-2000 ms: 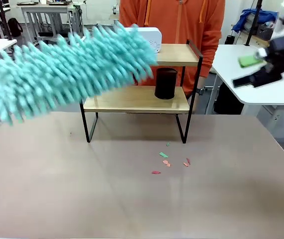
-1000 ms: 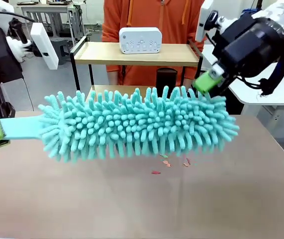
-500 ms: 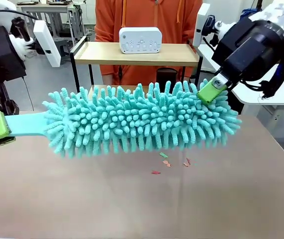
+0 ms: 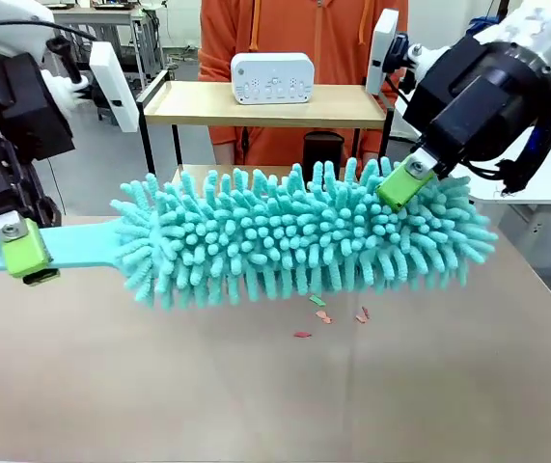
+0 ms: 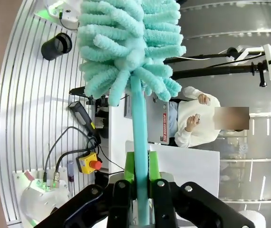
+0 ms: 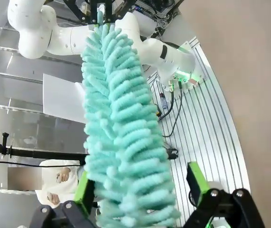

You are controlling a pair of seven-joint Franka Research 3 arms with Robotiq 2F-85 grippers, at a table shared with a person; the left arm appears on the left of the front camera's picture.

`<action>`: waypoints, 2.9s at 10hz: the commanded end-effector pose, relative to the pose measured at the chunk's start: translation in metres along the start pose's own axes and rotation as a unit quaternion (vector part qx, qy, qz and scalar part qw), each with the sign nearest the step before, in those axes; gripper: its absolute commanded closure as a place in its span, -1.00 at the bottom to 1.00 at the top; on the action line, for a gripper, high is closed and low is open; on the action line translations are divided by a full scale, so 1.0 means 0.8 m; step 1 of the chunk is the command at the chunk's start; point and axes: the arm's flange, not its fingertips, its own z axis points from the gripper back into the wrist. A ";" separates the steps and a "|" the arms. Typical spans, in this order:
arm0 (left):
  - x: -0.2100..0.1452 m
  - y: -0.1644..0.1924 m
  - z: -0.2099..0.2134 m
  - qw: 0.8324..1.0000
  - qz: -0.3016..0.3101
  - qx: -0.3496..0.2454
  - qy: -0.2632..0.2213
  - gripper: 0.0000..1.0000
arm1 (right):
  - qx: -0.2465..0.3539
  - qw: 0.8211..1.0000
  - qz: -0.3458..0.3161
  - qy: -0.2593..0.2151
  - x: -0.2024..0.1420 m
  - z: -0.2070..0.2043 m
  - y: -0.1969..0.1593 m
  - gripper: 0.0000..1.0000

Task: Clean the shelf.
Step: Hand the Duster back to the human.

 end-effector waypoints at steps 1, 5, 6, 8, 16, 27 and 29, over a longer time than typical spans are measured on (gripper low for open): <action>0.011 0.002 0.002 1.000 -0.016 0.003 -0.009 0.75 | 0.001 1.000 0.006 0.007 0.003 -0.005 0.004 -1.00; 0.013 0.001 0.006 1.000 -0.020 0.003 -0.020 0.75 | 0.001 0.997 0.017 0.072 -0.006 -0.010 0.001 1.00; 0.013 0.001 0.006 1.000 -0.019 0.002 -0.019 0.75 | 0.002 0.997 0.017 0.073 -0.006 -0.011 0.001 1.00; 0.013 0.002 0.006 1.000 -0.018 0.001 -0.018 0.75 | 0.008 0.998 0.016 0.067 -0.005 -0.010 0.000 0.74; 0.008 0.000 0.016 0.997 -0.020 0.042 -0.062 -0.40 | 0.027 0.997 0.015 0.070 -0.011 -0.005 -0.005 1.00; -0.213 0.208 0.175 0.776 0.198 0.000 -0.598 -1.00 | 0.008 0.934 -0.026 -0.357 -0.182 0.205 -0.022 1.00; -0.248 0.178 0.180 0.768 0.176 0.079 -0.611 -1.00 | 0.009 0.884 -0.073 -0.462 -0.256 0.245 -0.041 1.00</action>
